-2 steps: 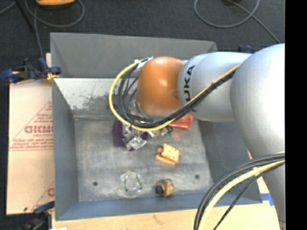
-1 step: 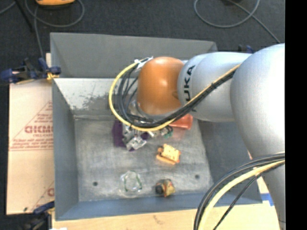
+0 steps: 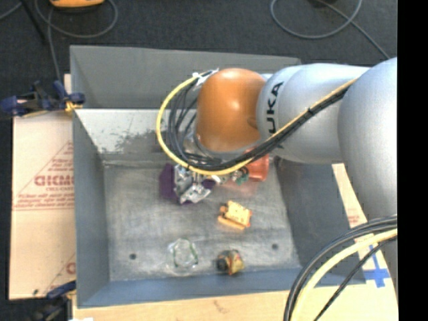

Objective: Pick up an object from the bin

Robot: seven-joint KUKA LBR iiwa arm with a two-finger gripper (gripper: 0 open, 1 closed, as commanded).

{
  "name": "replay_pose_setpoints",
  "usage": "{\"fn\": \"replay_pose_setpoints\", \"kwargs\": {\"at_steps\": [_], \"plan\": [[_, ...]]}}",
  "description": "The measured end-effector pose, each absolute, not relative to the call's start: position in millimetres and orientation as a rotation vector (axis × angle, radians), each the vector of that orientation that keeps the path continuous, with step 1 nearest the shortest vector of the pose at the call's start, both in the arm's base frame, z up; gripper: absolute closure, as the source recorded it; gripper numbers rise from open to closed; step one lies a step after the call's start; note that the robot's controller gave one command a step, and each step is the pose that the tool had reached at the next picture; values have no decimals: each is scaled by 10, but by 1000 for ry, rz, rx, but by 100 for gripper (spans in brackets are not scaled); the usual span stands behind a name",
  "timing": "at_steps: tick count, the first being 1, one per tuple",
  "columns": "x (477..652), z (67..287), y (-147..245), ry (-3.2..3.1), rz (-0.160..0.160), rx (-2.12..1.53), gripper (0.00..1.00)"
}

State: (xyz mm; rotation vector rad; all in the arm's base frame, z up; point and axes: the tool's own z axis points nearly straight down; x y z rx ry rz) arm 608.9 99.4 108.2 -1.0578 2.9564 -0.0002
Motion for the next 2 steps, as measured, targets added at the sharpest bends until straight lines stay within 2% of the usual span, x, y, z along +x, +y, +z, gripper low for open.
{"fn": "replay_pose_setpoints", "kwargs": {"at_steps": [1,2], "plan": [[6159,1276,984,2895,-5,-1189,100],[6309,1098,1278,2924,0,-1134,100]]}}
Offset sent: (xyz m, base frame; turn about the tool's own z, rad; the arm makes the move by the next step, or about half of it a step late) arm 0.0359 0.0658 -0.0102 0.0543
